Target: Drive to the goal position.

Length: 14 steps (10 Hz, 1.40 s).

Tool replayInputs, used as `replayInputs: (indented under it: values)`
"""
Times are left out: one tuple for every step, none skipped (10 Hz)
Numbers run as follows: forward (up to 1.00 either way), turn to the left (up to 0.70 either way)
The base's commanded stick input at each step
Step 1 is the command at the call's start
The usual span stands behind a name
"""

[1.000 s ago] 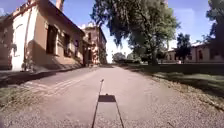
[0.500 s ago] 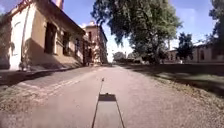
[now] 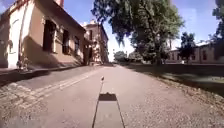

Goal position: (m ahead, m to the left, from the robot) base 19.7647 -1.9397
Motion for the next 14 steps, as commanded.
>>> replayInputs:
  values:
    - [0.70, -0.14]
    - [0.70, -0.14]
    - [0.70, -0.14]
    - [0.70, -0.14]
    - [0.70, -0.14]
    - [0.70, -0.14]
    - [0.70, -0.14]
    - [0.70, -0.14]
    - [0.70, 0.00]
    - [0.70, 0.00]
    - [0.70, -0.04]
    - [0.70, -0.14]
    - [0.70, -0.14]
    - [0.70, -0.14]
